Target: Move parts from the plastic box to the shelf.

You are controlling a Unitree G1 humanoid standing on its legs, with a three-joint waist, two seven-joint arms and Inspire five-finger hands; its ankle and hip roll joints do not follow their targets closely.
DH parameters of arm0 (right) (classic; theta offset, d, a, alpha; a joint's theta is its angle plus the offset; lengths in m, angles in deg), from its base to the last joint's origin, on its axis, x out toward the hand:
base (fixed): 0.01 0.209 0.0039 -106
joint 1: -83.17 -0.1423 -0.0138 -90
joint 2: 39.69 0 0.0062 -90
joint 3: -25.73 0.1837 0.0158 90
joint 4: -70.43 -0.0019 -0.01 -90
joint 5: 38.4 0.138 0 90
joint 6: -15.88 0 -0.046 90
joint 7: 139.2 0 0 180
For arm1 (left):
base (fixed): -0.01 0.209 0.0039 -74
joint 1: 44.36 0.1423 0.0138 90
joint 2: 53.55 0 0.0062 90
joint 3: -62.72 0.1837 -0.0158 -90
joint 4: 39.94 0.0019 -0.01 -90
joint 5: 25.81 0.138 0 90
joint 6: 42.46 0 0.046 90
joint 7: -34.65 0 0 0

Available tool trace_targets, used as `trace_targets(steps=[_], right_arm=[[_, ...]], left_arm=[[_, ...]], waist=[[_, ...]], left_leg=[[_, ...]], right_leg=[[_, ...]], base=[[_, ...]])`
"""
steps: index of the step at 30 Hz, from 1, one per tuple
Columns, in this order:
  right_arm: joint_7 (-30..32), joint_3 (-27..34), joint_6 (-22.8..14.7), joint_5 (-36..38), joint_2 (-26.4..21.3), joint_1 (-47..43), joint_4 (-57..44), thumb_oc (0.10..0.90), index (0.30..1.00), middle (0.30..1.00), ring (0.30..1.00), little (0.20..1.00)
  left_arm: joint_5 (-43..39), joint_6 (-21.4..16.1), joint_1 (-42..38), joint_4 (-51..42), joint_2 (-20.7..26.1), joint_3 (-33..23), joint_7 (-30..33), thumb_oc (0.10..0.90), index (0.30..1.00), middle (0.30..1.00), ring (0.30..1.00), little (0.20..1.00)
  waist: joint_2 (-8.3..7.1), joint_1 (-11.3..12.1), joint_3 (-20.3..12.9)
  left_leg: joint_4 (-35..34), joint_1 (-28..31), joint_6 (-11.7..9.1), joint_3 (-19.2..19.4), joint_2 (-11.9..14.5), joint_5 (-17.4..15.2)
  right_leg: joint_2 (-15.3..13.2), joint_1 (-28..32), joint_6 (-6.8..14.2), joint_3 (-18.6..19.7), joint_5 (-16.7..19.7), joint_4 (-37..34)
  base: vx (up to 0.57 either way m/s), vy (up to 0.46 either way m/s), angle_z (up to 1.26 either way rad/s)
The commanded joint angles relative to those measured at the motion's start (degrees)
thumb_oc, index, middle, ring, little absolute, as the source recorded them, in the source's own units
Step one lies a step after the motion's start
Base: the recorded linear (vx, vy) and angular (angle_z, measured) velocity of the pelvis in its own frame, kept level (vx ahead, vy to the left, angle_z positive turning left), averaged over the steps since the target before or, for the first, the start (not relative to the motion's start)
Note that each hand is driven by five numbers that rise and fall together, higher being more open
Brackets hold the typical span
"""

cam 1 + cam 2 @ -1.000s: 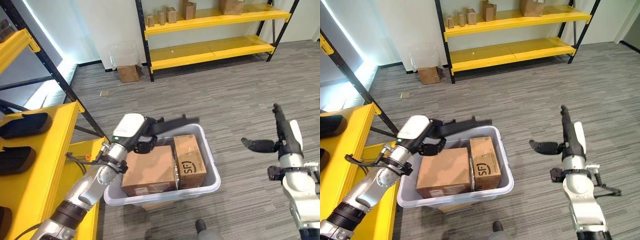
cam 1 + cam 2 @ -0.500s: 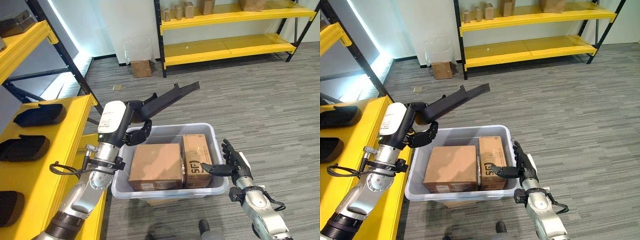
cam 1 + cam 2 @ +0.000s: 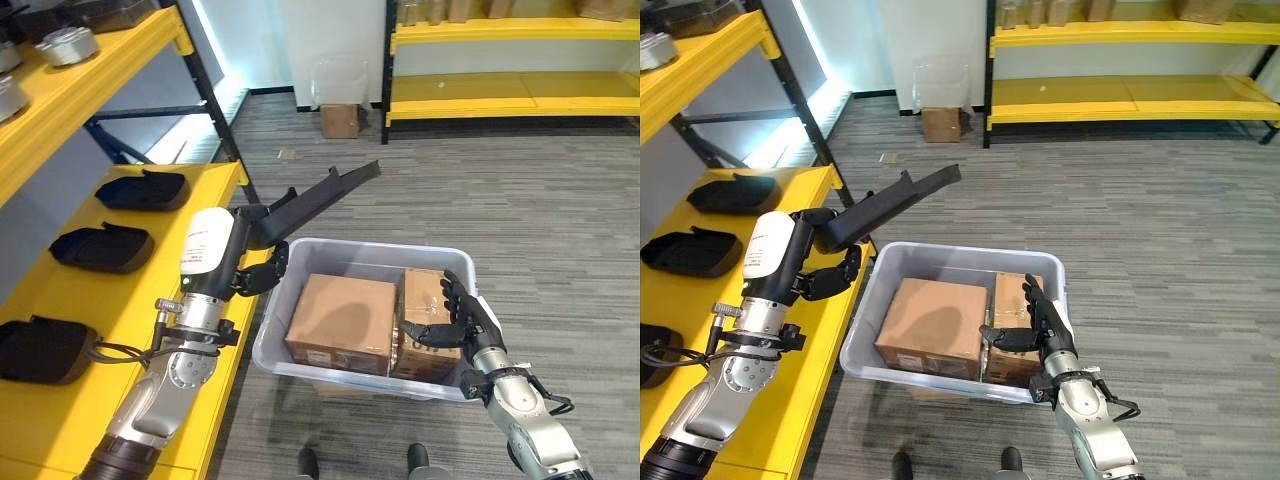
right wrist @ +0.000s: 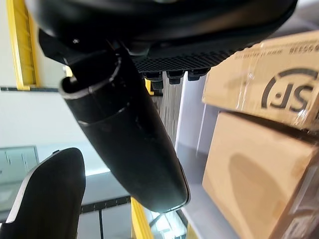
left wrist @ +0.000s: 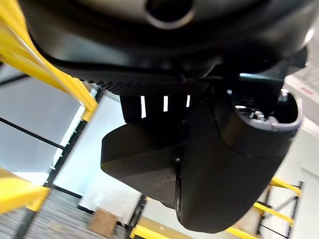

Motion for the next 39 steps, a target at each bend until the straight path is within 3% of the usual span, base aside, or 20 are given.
trace_targets(steps=[1,10,12,16,19,21,22,24,29,32,35,39], right_arm=[[1.0,0.9,-9.1,2.3,-0.2,-7.2,-2.7,0.900,1.000,1.000,1.000,1.000],[2.2,-1.1,-9.9,1.9,0.4,-9.5,-1.6,0.900,1.000,1.000,1.000,1.000],[2.8,0.3,-11.3,3.1,0.2,-7.7,-1.7,0.900,1.000,1.000,1.000,1.000],[2.0,1.0,-12.0,3.4,0.0,-6.7,-2.4,0.900,1.000,1.000,1.000,1.000],[0.6,0.3,-12.2,3.7,0.5,-6.9,-1.1,0.900,1.000,1.000,1.000,1.000],[-0.7,-0.1,-10.9,1.3,0.7,-6.6,-0.5,0.900,1.000,1.000,1.000,1.000],[0.4,-0.2,-9.1,-1.9,0.4,-5.6,-0.4,0.900,1.000,1.000,1.000,1.000],[2.6,-0.2,-8.7,-2.0,-0.7,-4.8,0.4,0.900,1.000,1.000,1.000,1.000],[2.0,-0.9,-8.3,-3.6,-1.5,-6.4,1.5,0.900,1.000,1.000,1.000,1.000],[1.5,-0.8,-5.9,-3.2,-3.2,-6.5,-0.3,0.900,1.000,1.000,1.000,1.000],[0.3,-0.8,-5.4,-3.3,-4.1,-6.5,-0.7,0.900,1.000,1.000,1.000,1.000],[0.2,-0.8,-6.0,-4.2,-4.8,-6.8,-0.1,0.900,1.000,1.000,1.000,1.000]], left_arm=[[-1.3,-5.1,-7.9,-3.3,3.8,-6.7,6.9,0.400,0.300,0.300,0.300,0.300],[-1.2,-5.0,-10.2,-2.2,3.6,-4.5,6.9,0.400,0.300,0.300,0.300,0.300],[-1.4,-6.1,-12.3,-0.9,4.1,-2.8,6.7,0.400,0.300,0.300,0.300,0.300],[-0.9,-5.6,-13.8,0.0,4.0,-1.6,7.5,0.400,0.300,0.300,0.300,0.300],[-0.2,-4.6,-13.4,0.5,4.6,-1.6,8.7,0.400,0.300,0.300,0.300,0.300],[1.7,-5.6,-12.2,0.3,5.2,-2.7,11.1,0.400,0.300,0.300,0.300,0.300],[2.8,-5.6,-12.7,0.3,5.1,-2.5,11.5,0.400,0.300,0.300,0.300,0.300],[3.4,-5.1,-15.6,-0.2,4.8,-1.2,11.6,0.400,0.300,0.300,0.300,0.300],[4.0,-4.4,-17.3,-1.9,5.3,-0.6,12.1,0.400,0.300,0.300,0.300,0.300],[5.1,-2.0,-17.4,-4.2,5.3,-0.4,12.4,0.400,0.300,0.300,0.300,0.300],[4.9,-0.3,-17.9,-4.2,5.5,0.0,13.4,0.400,0.300,0.300,0.300,0.300],[5.1,0.3,-18.3,-4.0,5.3,0.5,13.8,0.400,0.300,0.300,0.300,0.300]], waist=[[-1.60,-0.9,-2.8],[-0.93,0.5,-1.7],[-0.59,-0.9,-0.4],[-1.01,-1.6,0.7],[-1.13,-1.3,1.7],[-1.51,-2.1,3.0],[-2.08,-3.1,3.2],[-3.28,-4.7,2.9],[-4.90,-5.7,1.3],[-5.36,-7.9,-1.6],[-4.85,-9.3,-3.2],[-3.27,-9.8,-3.5]], left_leg=[[0.0,-2.8,0.4,-3.6,0.0,-1.5],[0.4,-4.8,0.5,-7.3,-1.3,-0.3],[0.7,-6.7,0.6,-11.4,-2.5,1.3],[0.3,-8.7,0.6,-14.3,-4.0,1.1],[-0.1,-9.5,0.2,-15.6,-3.6,1.7],[-0.4,-10.2,0.2,-12.6,-2.1,1.3],[-0.4,-10.5,0.2,-7.3,-1.2,0.7],[1.2,-8.6,0.5,-1.4,0.1,0.9],[8.6,-4.6,1.3,0.3,1.5,-2.0],[11.7,0.3,0.5,3.3,5.8,-0.8],[12.8,3.1,-1.0,4.7,8.6,1.6],[10.8,3.8,-1.3,5.9,8.7,1.6]], right_leg=[[-0.3,-1.6,-2.2,1.0,-11.5,13.5],[1.2,-1.9,-3.3,2.1,-13.5,16.4],[5.4,-2.6,-4.9,8.0,-14.9,19.4],[8.8,-2.2,-6.2,11.4,-15.8,20.7],[11.1,-2.1,-6.8,12.7,-16.5,22.4],[12.5,-1.9,-6.9,12.9,-16.5,23.1],[12.0,-1.4,-6.7,11.2,-16.6,23.0],[10.8,-1.3,-5.9,9.0,-15.2,21.1],[7.3,-2.7,-5.4,7.0,-13.0,19.1],[4.3,-5.0,-5.1,4.9,-12.2,19.1],[2.4,-6.9,-5.1,3.5,-12.0,19.5],[1.0,-8.1,-4.5,2.9,-12.3,20.3]], base=[[-0.04,-0.020,0.24],[-0.05,-0.030,0.22],[-0.11,-0.097,0.85],[-0.05,-0.095,1.06],[-0.08,-0.164,0.61],[-0.12,-0.140,1.01],[-0.10,-0.038,1.61],[-0.18,0.027,1.52],[-0.14,0.120,0.59],[-0.13,0.322,0.41],[-0.09,0.313,0.59],[-0.04,0.334,0.29]])
